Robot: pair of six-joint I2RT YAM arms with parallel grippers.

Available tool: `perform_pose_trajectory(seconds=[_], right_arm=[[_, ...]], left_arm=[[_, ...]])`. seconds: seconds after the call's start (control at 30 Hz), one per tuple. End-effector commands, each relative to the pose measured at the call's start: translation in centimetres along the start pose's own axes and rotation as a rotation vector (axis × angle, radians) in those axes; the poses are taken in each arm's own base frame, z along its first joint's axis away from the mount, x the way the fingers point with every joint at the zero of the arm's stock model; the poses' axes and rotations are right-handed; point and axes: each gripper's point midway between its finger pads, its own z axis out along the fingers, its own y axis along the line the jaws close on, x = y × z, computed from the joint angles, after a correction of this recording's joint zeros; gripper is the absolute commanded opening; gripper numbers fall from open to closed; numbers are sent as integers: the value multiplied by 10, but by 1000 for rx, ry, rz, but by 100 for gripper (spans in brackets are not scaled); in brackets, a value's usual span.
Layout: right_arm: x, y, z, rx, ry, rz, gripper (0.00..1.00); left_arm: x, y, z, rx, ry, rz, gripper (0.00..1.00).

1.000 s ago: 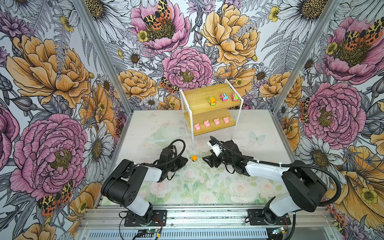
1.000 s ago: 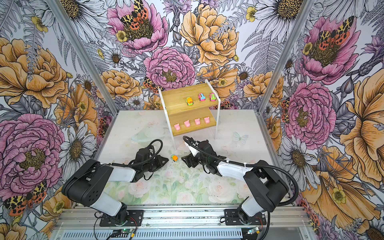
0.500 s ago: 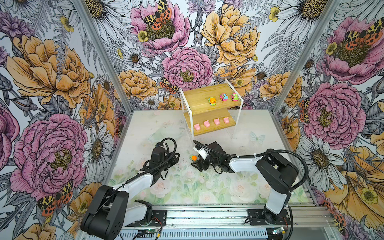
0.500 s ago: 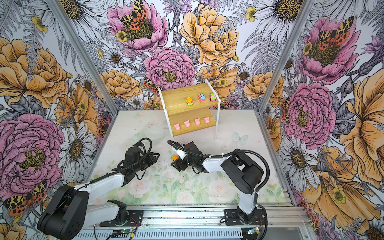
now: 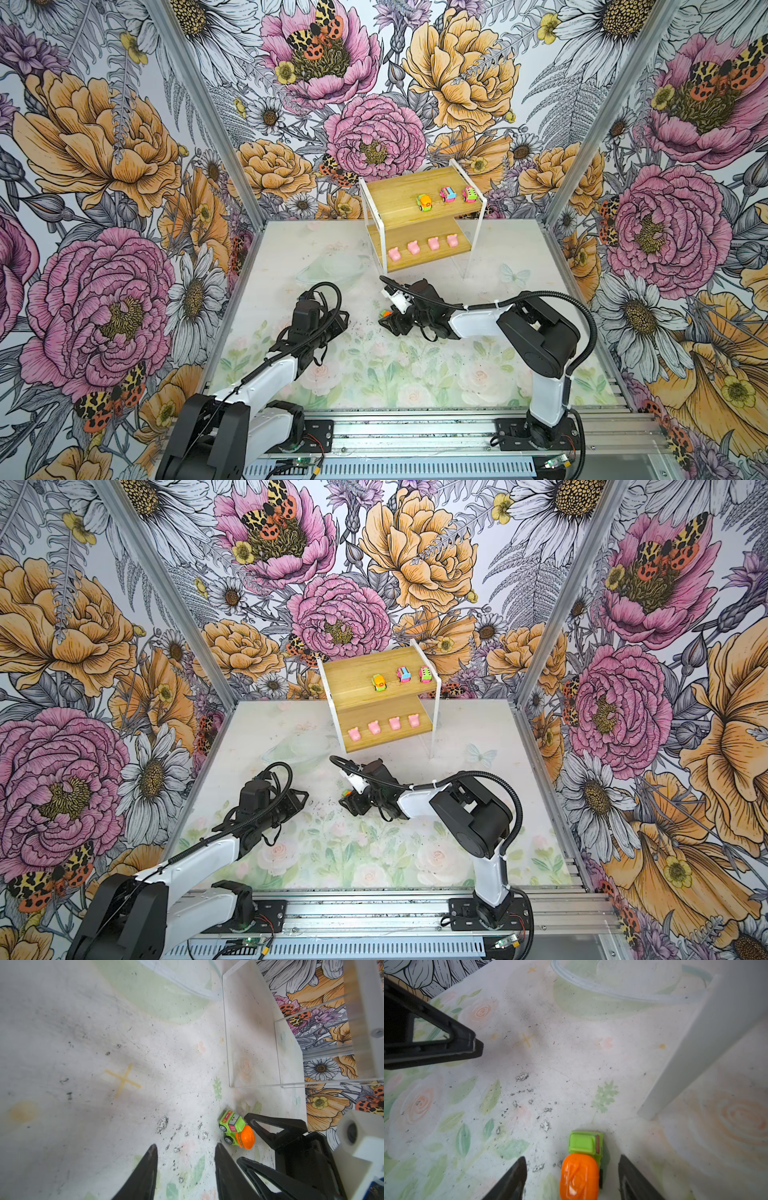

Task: Place and organize the plastic toys onto the shelf
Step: 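Lower the right gripper onto the truck and grasp it while the left arm draws back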

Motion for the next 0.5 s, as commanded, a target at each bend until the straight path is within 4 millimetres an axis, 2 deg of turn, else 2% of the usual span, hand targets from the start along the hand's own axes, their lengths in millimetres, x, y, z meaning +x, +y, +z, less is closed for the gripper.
perform_pose_trajectory(seconds=[0.0,0.27,0.47], right_arm=[[-8,-2,4,-4,-23,-11,65],[-6,-3,9,-1,-11,-9,57],[-6,-4,13,-2,-6,-6,42]], left_arm=[[0,7,-1,-22,-9,18,48],[0,10,2,-29,-2,14,49],[0,13,2,-34,-2,13,49]])
